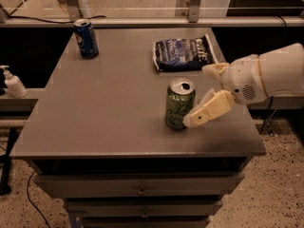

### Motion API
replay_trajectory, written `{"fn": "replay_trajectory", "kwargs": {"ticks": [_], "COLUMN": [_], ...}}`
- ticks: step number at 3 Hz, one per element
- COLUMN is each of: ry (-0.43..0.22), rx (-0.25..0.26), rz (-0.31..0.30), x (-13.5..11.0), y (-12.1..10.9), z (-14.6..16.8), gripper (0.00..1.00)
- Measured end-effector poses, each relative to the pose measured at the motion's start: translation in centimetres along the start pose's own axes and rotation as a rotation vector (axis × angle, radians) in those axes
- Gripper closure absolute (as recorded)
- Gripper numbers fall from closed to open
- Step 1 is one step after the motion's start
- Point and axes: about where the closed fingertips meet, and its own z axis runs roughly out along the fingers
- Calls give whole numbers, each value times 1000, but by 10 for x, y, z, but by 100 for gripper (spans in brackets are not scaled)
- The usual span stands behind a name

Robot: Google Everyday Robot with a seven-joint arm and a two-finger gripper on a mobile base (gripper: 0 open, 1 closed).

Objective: Knock green can over

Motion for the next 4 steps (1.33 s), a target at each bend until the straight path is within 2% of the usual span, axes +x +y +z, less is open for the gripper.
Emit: {"fn": "replay_trajectory", "kwargs": {"ticks": [1,2,3,4], "ry": [-161,-300,-414,-484], "rx": [-44,-84,-126,-160], "rz": [48,52,37,0], "x": [1,-15,-51,-99], "y": [0,3,6,9], "z": [27,47,68,82], "gripper": [0,0,0,0]}}
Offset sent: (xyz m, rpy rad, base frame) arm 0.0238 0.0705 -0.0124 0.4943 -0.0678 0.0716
